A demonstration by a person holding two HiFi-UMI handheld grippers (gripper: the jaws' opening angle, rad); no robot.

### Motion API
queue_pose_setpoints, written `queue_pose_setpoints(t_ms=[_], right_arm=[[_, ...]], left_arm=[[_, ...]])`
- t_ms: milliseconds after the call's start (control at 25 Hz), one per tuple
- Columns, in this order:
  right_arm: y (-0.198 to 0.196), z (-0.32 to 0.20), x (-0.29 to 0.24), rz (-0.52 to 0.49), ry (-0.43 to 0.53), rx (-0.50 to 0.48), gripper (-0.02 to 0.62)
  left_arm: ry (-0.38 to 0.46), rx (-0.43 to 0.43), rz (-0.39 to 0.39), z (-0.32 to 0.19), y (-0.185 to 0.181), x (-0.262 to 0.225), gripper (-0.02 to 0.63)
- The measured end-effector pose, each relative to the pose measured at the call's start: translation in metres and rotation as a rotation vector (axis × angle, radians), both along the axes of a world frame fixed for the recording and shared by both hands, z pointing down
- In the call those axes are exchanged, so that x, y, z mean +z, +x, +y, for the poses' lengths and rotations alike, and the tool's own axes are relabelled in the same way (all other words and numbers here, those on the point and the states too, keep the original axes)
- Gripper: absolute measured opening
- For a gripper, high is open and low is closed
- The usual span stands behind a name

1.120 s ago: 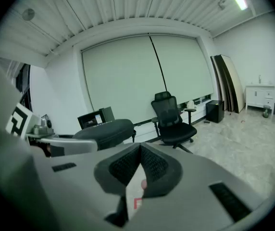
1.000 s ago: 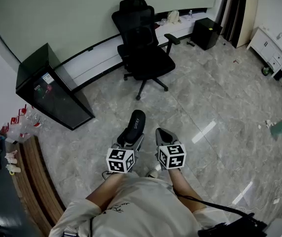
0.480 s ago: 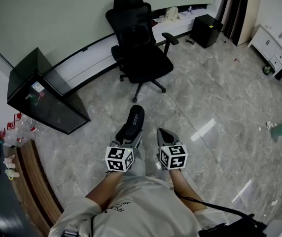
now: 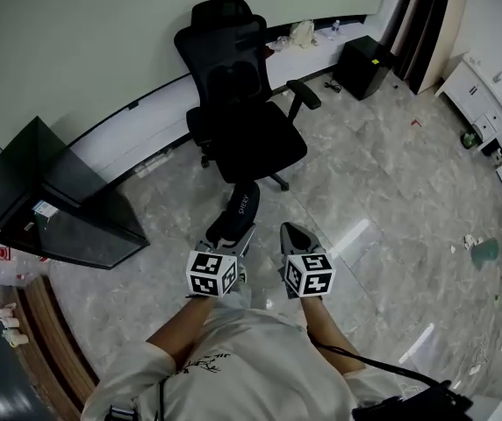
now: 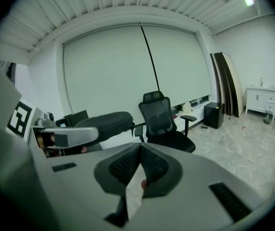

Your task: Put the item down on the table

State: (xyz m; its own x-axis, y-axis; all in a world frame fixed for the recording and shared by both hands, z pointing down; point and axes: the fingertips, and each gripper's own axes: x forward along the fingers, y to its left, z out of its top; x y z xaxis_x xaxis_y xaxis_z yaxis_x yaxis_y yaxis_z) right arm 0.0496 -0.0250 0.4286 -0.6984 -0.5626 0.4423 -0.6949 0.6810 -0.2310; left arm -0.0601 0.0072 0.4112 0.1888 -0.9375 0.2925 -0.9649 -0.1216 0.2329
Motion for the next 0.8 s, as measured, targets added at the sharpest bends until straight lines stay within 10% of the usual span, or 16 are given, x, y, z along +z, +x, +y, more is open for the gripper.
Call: queue_pose_setpoints(t_ms=[800], right_arm=[[-0.082,-0.152,-0.004,0.032,-0.024,-0.074,0.002]], left_arm=[[-0.053,-0.035,0.040,-0.141,-0.061,0.007,0.325]])
